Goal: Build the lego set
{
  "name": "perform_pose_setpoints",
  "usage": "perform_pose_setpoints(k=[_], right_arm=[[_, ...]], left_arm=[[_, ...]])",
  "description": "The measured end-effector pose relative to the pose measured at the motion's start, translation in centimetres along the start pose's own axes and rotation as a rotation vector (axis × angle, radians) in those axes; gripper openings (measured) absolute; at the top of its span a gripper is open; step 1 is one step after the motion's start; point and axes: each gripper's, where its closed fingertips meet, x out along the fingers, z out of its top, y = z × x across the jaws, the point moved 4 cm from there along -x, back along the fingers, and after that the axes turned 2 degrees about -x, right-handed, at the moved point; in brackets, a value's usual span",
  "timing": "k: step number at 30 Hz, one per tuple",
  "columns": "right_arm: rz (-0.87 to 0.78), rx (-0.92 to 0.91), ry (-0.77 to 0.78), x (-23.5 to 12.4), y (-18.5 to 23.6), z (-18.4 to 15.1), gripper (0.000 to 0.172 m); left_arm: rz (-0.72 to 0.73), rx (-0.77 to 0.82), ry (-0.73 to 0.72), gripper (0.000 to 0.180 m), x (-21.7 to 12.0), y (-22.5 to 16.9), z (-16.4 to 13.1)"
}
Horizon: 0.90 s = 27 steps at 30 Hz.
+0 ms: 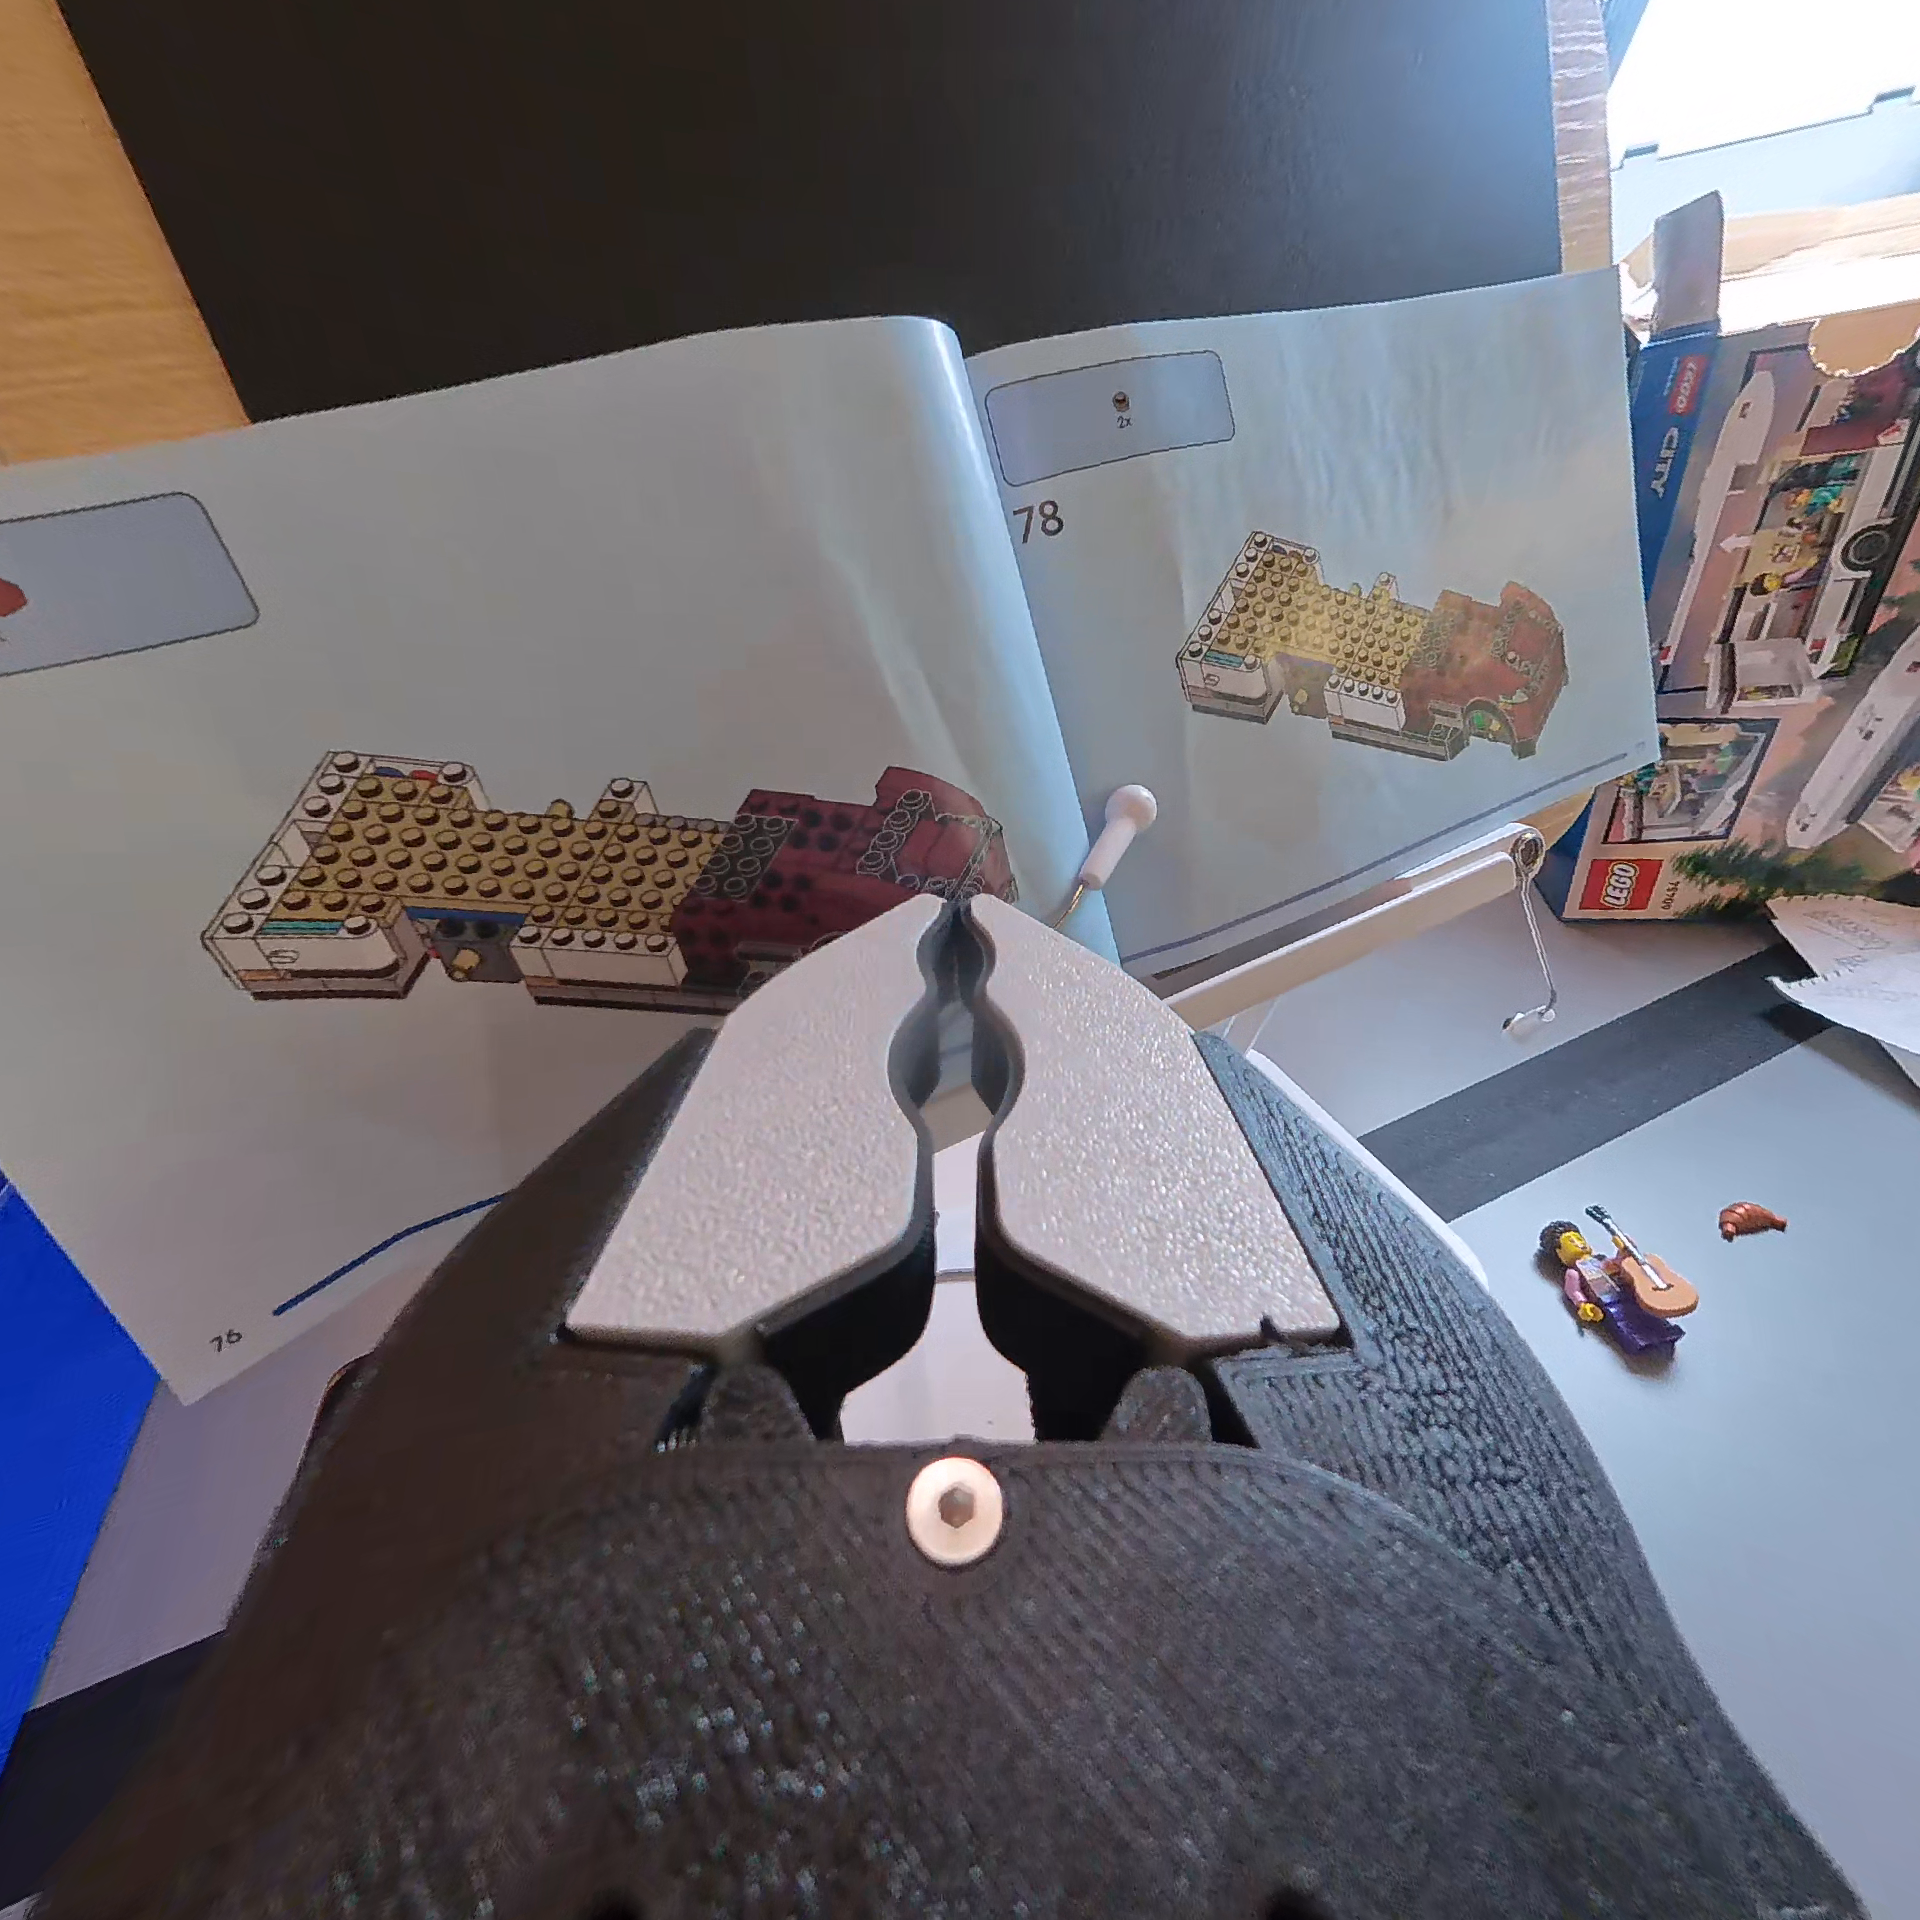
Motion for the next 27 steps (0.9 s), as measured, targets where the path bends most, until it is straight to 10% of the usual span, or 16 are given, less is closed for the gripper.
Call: perform_pose_setpoints(k=[27], right_arm=[[-0.001, -0.027, 0.004, -0.1, 0.3, 0.1, 0.005]], left_arm=[[0.018, 0.052, 0.033, 0.000, -2.2, -1.1, -1.3]])
